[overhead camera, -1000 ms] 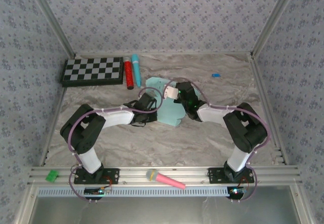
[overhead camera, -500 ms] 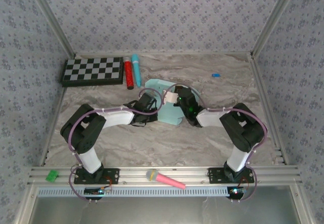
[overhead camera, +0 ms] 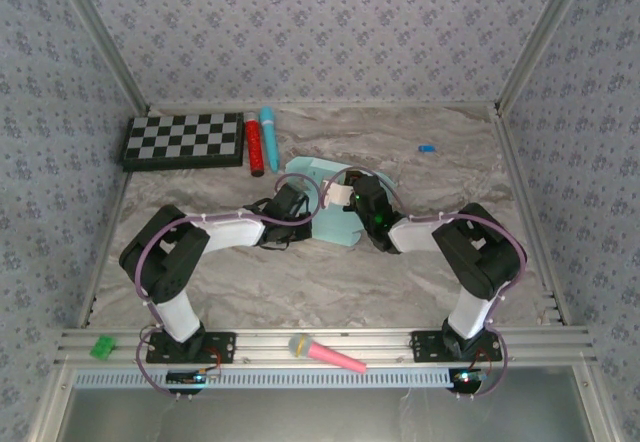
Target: Fold the paper box
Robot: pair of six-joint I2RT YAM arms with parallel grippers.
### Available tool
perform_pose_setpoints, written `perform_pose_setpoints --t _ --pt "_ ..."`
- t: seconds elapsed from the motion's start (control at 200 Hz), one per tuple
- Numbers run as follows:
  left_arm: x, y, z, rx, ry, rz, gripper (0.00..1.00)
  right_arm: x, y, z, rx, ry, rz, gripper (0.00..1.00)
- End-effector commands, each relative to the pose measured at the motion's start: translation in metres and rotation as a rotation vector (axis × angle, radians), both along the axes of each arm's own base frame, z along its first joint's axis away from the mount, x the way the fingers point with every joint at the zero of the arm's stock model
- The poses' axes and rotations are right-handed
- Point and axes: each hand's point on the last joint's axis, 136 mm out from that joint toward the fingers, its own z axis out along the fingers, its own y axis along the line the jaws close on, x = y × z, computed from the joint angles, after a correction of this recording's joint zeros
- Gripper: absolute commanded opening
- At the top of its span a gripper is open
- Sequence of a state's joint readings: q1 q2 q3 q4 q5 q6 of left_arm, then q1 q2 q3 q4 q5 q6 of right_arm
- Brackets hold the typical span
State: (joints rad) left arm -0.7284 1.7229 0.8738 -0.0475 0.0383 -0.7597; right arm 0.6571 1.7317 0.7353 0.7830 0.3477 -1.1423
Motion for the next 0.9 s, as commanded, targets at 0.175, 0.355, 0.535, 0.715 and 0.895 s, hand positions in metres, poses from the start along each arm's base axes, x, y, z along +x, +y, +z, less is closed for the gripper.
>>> perform_pose_setpoints --t 0.175,0.355,0.535,0.715,0.895 --pt "0.001 0.003 0.038 -0.020 -0.064 -0.038 0.09 -0.008 0.007 -0.016 -0.025 0.039 0.056 0.00" --pt "0.013 0.025 0.081 -0.029 -0.140 0.002 0.24 -0.006 0.010 -0.011 -0.023 0.028 0.064 0.00" --pt "0.030 0.077 0.113 0.033 -0.210 0.100 0.34 -0.005 0.011 -0.008 -0.024 0.020 0.069 0.00" --pt "0.057 0.136 0.123 0.098 -0.211 0.230 0.39 -0.007 0.015 -0.007 -0.024 0.021 0.081 0.00" --pt "0.089 0.156 0.125 0.141 -0.201 0.253 0.40 -0.011 0.019 -0.006 -0.013 0.027 0.095 0.00"
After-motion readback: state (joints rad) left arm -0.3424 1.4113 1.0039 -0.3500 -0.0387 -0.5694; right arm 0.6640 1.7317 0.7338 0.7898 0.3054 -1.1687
